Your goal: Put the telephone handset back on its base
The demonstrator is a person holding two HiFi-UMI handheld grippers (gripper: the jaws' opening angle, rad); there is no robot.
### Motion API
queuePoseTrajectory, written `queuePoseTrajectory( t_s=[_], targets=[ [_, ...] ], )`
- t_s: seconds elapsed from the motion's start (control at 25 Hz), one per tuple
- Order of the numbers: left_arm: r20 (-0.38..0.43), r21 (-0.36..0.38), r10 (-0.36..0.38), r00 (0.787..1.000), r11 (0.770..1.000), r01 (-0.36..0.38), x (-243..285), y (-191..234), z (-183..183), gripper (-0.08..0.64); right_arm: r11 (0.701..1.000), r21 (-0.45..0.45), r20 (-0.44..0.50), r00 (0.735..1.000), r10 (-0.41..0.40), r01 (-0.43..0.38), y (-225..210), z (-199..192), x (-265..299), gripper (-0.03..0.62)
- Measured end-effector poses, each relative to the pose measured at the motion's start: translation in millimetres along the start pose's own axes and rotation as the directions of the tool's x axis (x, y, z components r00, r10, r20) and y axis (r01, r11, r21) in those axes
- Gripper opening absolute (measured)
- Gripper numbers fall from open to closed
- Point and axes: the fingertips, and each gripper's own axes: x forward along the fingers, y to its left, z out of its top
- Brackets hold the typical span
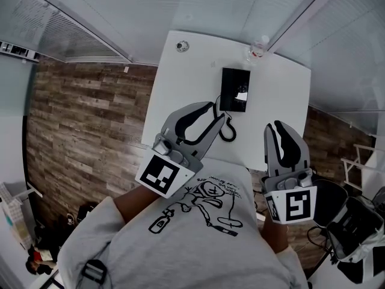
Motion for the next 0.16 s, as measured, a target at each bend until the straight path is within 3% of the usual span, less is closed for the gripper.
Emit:
queuePoseTrajectory(
  t_s=[0.16],
  targets=[
    [0.002, 0.001, 0.001, 1.0, 1.0, -0.001, -0.4, -2.1, -0.6, 0.112, 1.0, 0.005, 0.002, 1.0, 0.005, -0.005, 0.6, -1.8, -1.6, 0.049]
  ],
)
